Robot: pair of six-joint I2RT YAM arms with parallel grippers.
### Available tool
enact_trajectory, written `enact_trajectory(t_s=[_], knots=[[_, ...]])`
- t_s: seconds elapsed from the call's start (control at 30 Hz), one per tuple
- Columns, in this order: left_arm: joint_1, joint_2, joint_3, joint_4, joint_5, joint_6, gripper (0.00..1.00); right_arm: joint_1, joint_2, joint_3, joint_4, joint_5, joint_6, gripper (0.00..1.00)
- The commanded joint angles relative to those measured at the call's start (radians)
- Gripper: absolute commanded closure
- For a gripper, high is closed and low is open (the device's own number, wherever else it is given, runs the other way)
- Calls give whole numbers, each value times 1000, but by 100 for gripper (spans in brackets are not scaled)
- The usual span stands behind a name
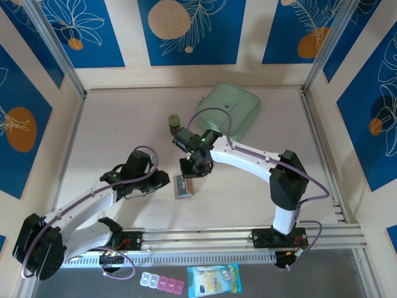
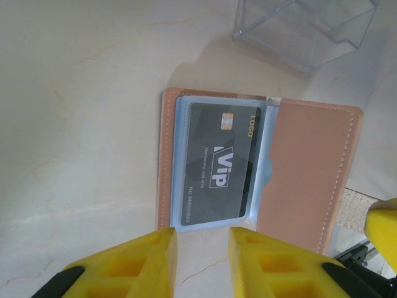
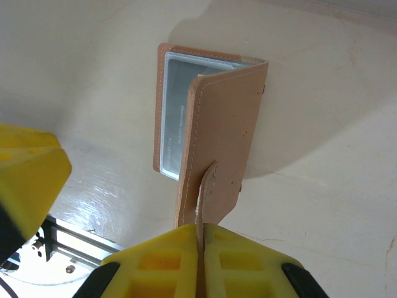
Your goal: Take the credit cards out of the card holder
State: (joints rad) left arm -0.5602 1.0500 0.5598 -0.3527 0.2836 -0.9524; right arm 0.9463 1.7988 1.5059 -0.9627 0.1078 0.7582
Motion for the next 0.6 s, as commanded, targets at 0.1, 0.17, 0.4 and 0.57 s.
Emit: enact_trajectory(t_s=[0.1,0.17,0.4,0.57], knots=[[-11,111,38,69,87,1,85,-14,-62,-53,-31,40,-27,90],[-26,141,43,84,89,2,89,-27,-76,-84,-32,52,-29,90],[-66,219,66,77,87,6,94,-71,-125,-188,-21,86,-38,90],[-79,253,61,109,86,-5,95,-92,-133,-234,-25,129,-54,90]])
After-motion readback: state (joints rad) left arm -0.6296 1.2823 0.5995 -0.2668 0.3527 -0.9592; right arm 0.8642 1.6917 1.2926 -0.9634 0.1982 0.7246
